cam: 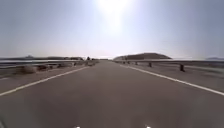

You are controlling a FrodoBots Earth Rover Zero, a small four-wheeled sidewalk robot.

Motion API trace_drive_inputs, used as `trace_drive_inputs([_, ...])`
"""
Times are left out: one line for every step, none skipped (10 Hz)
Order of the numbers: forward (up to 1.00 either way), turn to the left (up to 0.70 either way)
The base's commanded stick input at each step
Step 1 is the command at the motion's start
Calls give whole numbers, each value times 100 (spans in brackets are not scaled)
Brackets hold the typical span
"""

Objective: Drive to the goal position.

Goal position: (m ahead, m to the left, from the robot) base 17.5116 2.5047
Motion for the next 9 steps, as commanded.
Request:
trace_drive_inputs([70,0])
trace_drive_inputs([70,0])
trace_drive_inputs([70,0])
trace_drive_inputs([70,0])
trace_drive_inputs([70,0])
trace_drive_inputs([70,0])
trace_drive_inputs([70,0])
trace_drive_inputs([70,0])
trace_drive_inputs([70,0])
